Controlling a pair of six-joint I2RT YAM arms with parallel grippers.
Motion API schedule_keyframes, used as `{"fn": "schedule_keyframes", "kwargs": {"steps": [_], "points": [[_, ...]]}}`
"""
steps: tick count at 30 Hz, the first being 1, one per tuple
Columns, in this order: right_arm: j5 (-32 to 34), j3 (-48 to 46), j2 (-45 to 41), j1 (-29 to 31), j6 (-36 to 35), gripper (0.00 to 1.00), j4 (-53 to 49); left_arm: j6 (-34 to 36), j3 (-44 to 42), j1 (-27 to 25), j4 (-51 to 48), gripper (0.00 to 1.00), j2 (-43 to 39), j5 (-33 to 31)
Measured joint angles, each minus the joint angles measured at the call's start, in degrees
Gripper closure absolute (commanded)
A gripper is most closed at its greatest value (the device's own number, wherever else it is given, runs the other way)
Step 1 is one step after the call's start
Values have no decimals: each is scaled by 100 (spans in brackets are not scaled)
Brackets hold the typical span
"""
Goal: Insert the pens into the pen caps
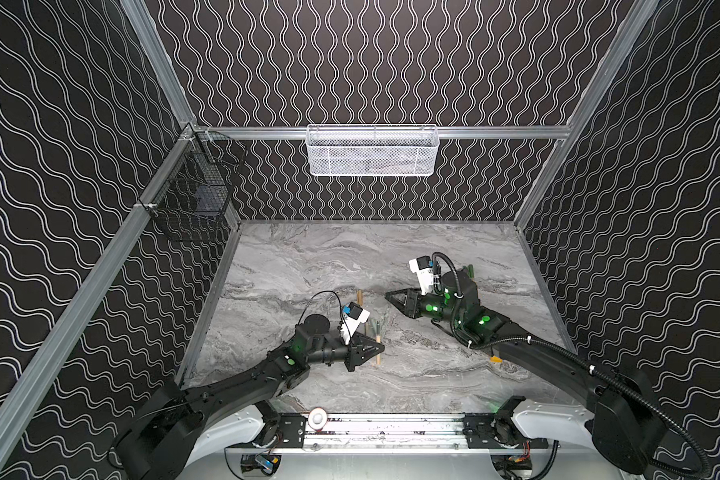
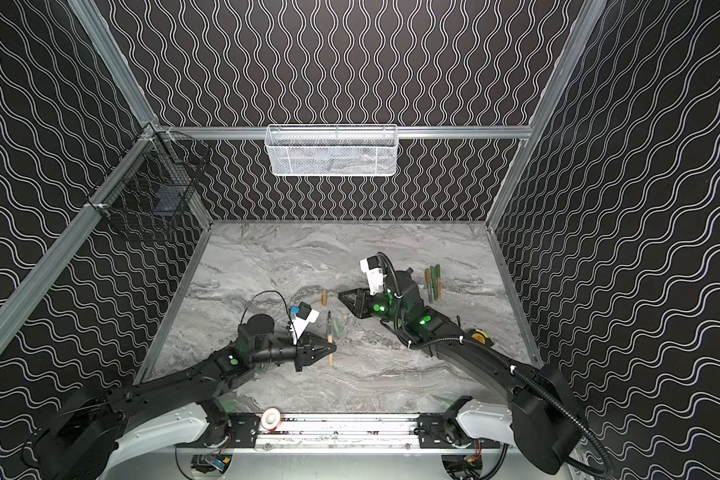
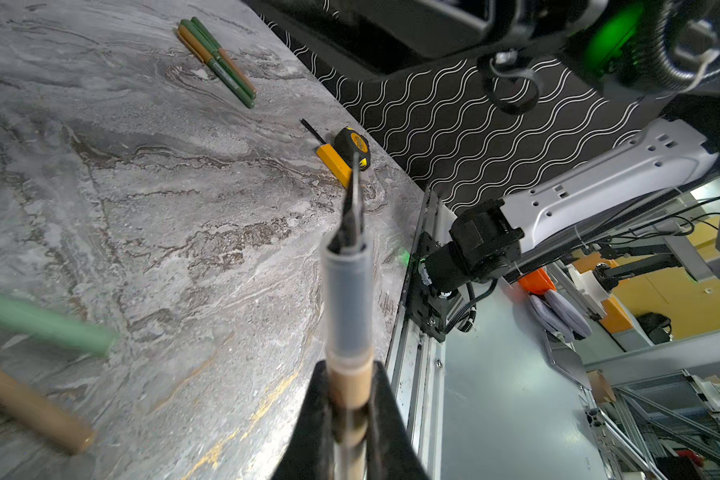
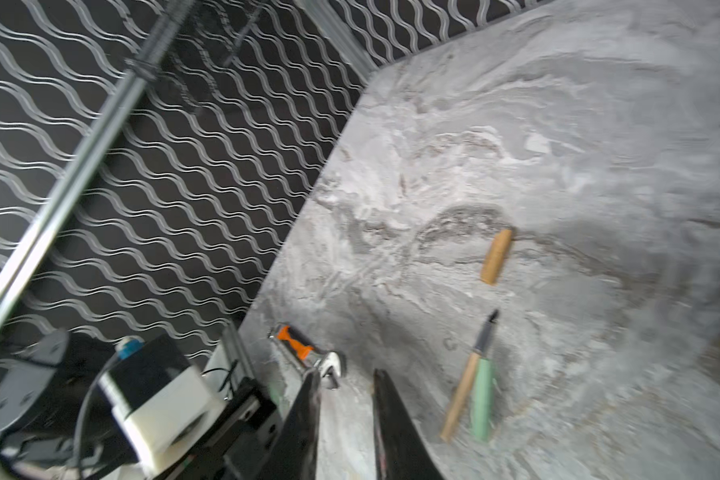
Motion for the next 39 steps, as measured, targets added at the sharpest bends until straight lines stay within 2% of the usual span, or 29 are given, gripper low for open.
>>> {"fn": "schedule_keyframes", "kwargs": {"steps": [4,9,12,17,21,25,31,39], "points": [[-74,-109,-28,2,142,72,295,-2,-13,0,-17,100,-164,-68],[79,-7,-7,2,61,69,-22,-2,-7,17,-520,100,-846,-516],[352,186,153,26,-184,68,-407,-2,168,72,-1268,100,-1322,-1008],[595,411,828,313,-525,61,-1099,-96,769,306,-3056,100,-2140,-2321],[767,785,1617,863,-796,55,-1517,-168,1414,501,-4533,100,-2743,-3233],[909,1244,2365,1425,-957,55,-1685,-125,2111,575,-5694,100,-3198,-3847],[1388,1980,3314,1816,-1064,56,-2068,149,2682,586,-6738,100,-3598,-4317],[1814,2559,3956,1941,-1147,61,-2568,297,2632,586,-7071,100,-3880,-4387]]}}
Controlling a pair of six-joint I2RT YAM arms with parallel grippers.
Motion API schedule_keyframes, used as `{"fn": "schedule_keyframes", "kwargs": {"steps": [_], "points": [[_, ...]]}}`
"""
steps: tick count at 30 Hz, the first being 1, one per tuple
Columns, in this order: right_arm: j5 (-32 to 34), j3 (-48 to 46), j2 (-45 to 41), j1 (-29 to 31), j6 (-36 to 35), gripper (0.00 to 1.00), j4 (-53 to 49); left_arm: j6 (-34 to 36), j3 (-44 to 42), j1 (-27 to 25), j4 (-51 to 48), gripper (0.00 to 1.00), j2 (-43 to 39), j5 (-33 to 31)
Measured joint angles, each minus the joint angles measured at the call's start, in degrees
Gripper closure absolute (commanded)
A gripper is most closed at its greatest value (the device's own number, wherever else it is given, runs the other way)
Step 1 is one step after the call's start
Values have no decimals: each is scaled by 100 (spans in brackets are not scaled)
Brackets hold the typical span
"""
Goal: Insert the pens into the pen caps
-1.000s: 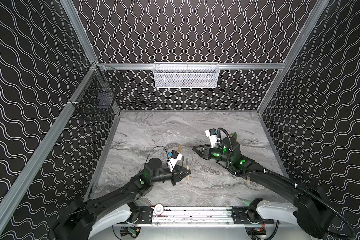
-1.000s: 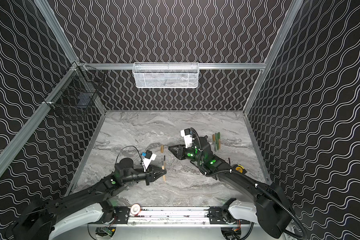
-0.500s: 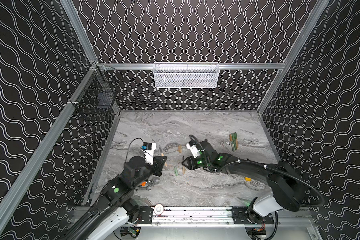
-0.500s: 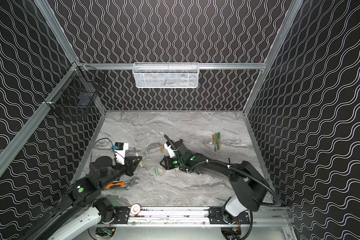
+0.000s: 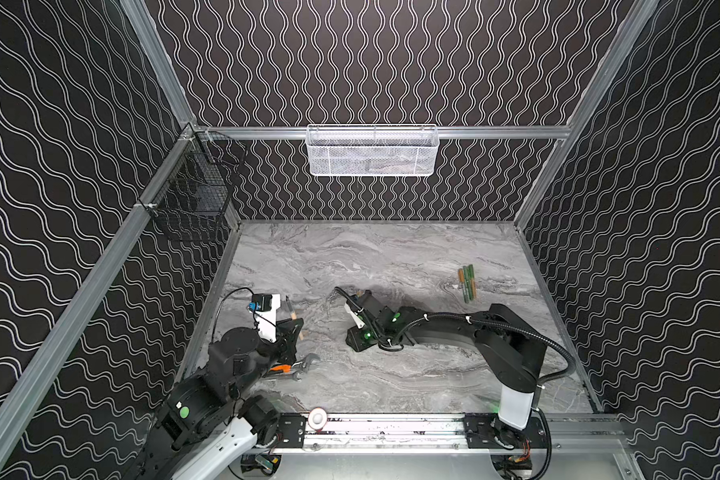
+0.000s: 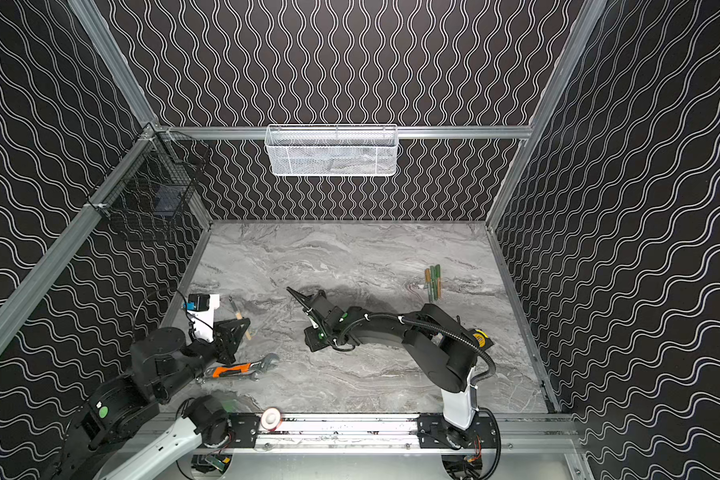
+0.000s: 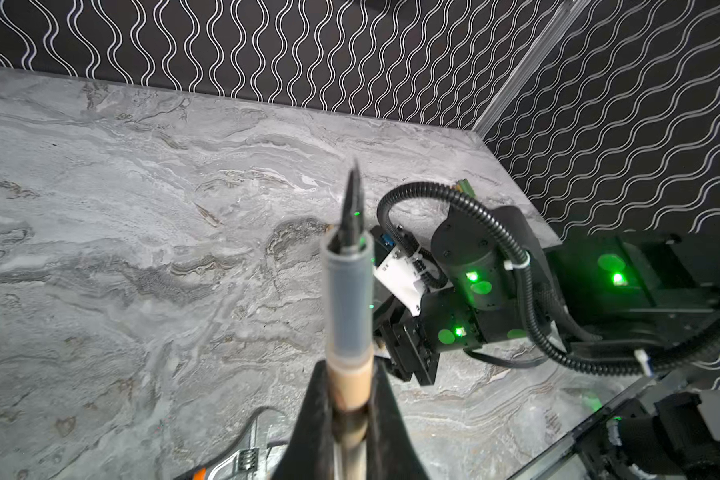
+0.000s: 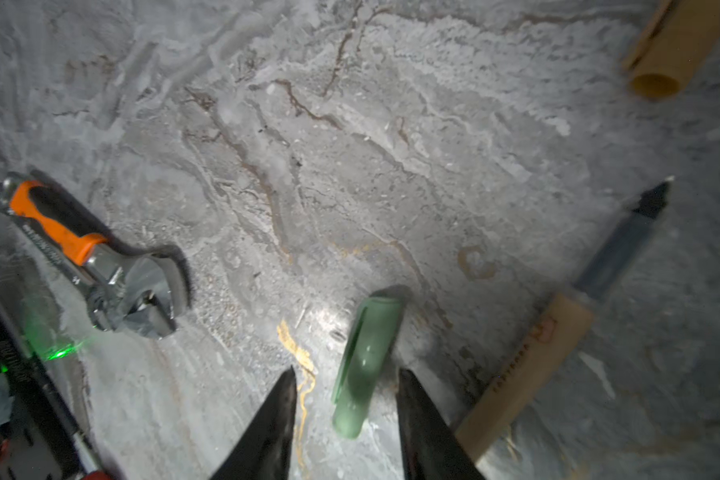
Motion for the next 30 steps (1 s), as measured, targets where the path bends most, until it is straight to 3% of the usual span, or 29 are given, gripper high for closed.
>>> {"fn": "schedule_keyframes", "kwargs": {"steps": [16,24,30], "points": [[238,470,570,81,-63,75,-20,28,-66,0,-9,100,-57,66],[382,452,470,149,-92,67,-291,48,-90,0,9,100,-28,170],[424,444,450,157,-229,73,-402,50,-101,0,24,100,-37,186]]}}
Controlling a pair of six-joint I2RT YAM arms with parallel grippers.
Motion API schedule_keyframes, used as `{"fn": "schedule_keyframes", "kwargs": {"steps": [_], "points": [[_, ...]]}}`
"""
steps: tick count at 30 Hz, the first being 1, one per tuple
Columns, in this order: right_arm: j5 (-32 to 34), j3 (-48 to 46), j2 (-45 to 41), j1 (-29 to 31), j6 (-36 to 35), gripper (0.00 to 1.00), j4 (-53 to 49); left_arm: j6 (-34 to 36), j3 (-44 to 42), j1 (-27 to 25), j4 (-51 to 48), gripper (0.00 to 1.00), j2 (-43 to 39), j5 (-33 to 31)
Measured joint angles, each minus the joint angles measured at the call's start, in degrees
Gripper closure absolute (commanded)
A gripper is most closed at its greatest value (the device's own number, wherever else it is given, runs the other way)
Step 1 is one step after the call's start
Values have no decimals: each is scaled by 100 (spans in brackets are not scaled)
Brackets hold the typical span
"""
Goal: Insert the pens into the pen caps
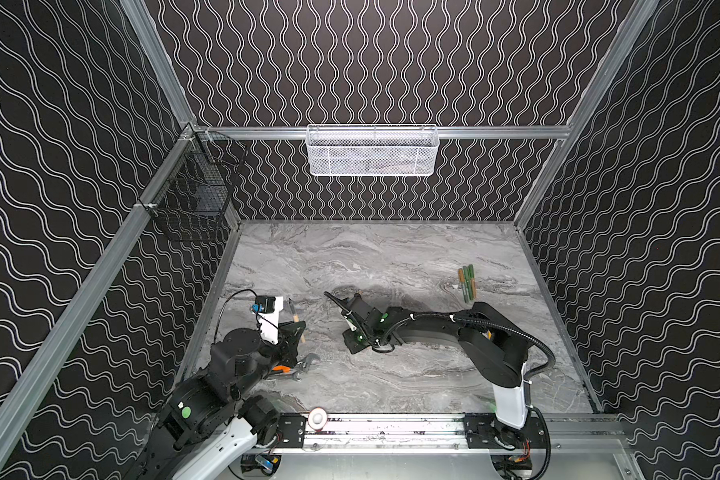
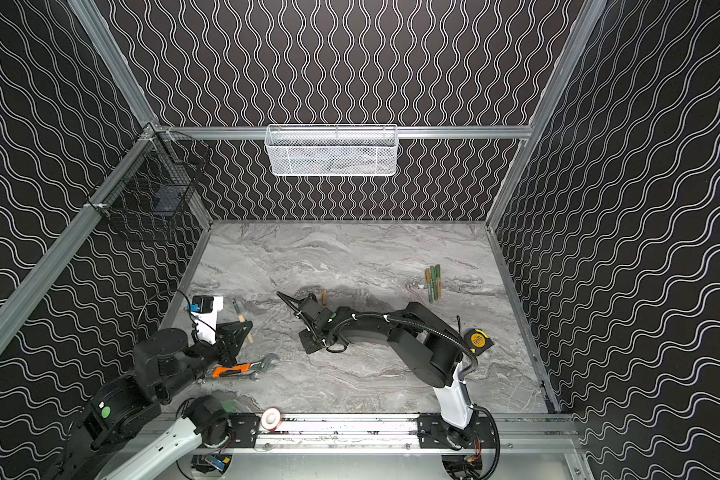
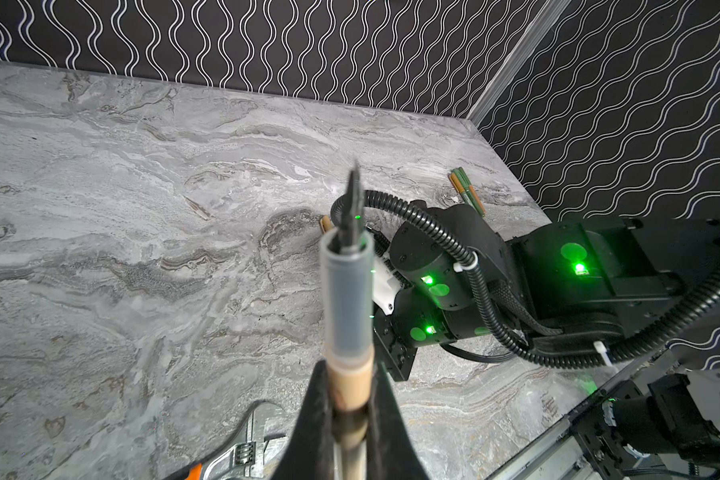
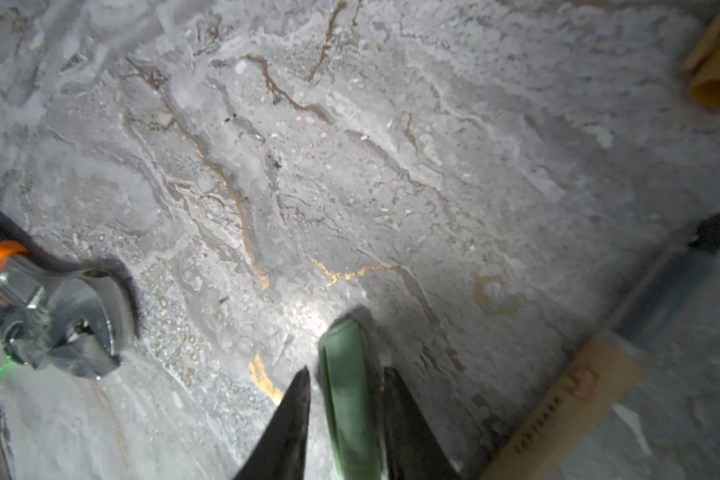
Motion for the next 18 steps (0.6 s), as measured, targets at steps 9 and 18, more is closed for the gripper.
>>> {"fn": "schedule_keyframes", "kwargs": {"steps": [9,18], "points": [[-11,-11,-35,-7,2,85,-28,79,-129,0,66,100,50,15],[-229,-361,-490,-118,46,86,-92,-57,-649,0,522,100,348,380]]}}
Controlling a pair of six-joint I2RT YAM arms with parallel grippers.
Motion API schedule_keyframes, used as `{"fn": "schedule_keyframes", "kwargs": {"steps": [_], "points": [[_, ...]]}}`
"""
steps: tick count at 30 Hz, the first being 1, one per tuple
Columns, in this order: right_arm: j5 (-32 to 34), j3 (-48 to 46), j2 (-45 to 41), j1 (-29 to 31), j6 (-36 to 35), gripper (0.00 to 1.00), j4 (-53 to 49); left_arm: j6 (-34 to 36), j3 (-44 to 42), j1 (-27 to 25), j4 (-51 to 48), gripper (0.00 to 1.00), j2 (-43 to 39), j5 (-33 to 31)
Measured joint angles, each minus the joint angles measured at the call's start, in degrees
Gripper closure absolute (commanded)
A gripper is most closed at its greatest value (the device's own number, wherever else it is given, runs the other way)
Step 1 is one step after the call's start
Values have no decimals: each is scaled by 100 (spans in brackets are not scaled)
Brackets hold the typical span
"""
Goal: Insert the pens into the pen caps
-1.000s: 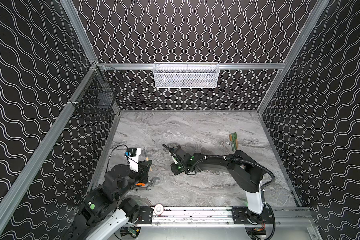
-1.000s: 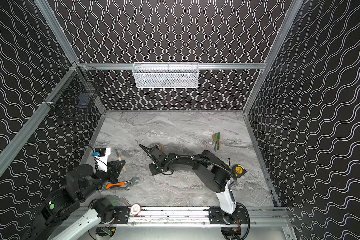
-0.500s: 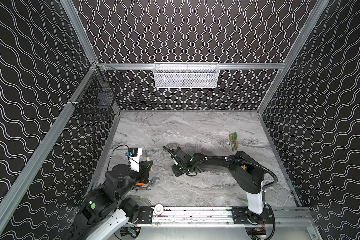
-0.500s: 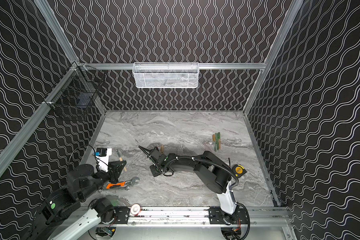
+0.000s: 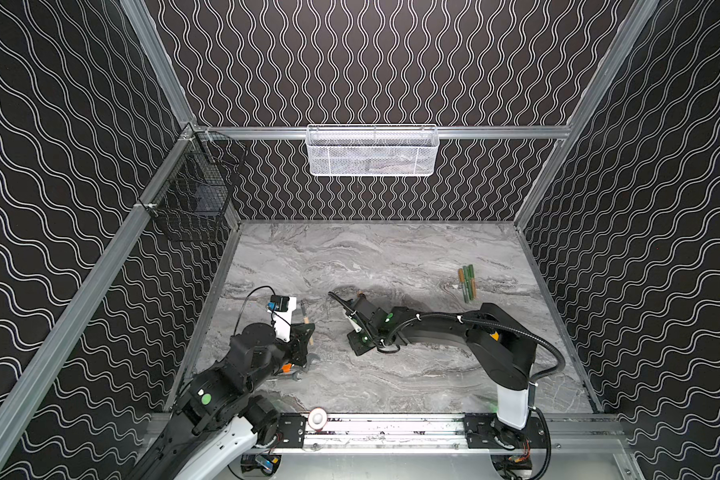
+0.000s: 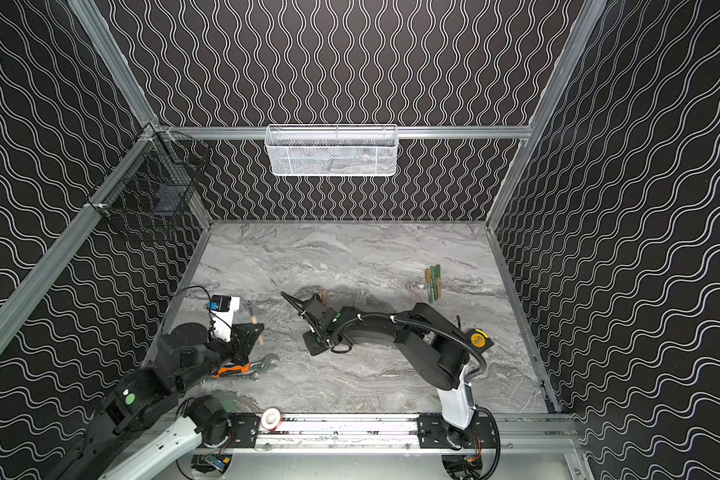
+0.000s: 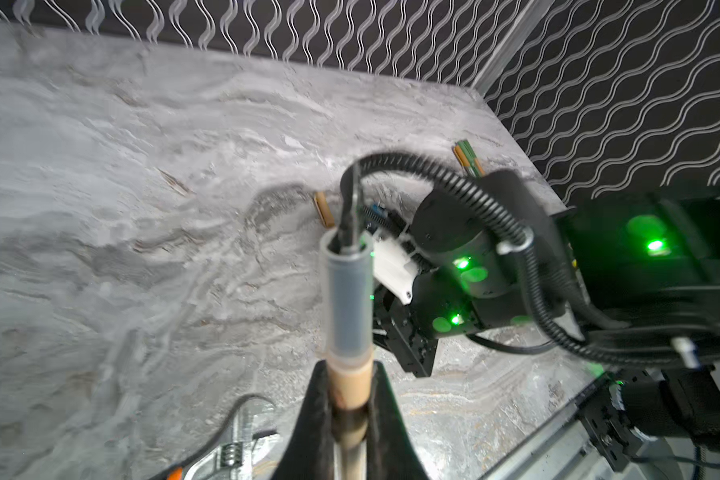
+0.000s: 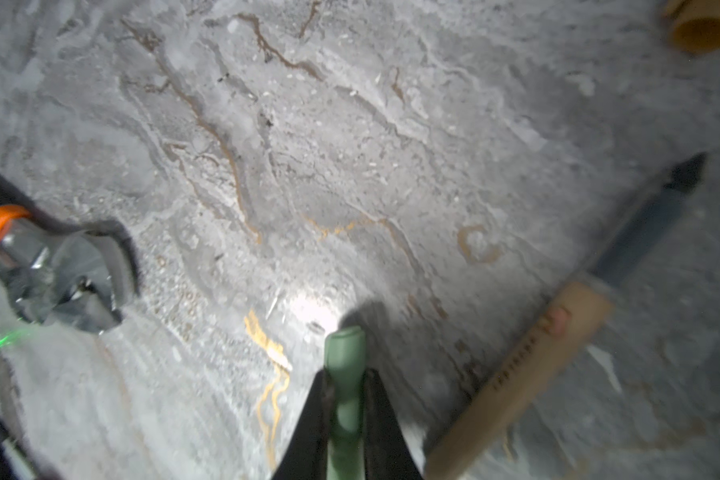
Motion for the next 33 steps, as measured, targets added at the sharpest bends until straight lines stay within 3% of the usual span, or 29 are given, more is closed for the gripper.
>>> {"fn": "schedule_keyframes", "kwargs": {"steps": [7,18,24,33], "points": [[-291,-763,-1174,-470,229,86,588,-153,-704,0,852,100,400,695],[-654,-2253,-3239,-1091,680,85,2721,-192,-1521,-146,3217,100,1447,2719],[-651,-2804,-3917,-1174,817,85,3633,-295,-1563,-470,4175,100,2098,3436],[-855,-3646,-4398,-1187,892,85,5176,-608,-1633,-516,5477,100,2570,4271]]}}
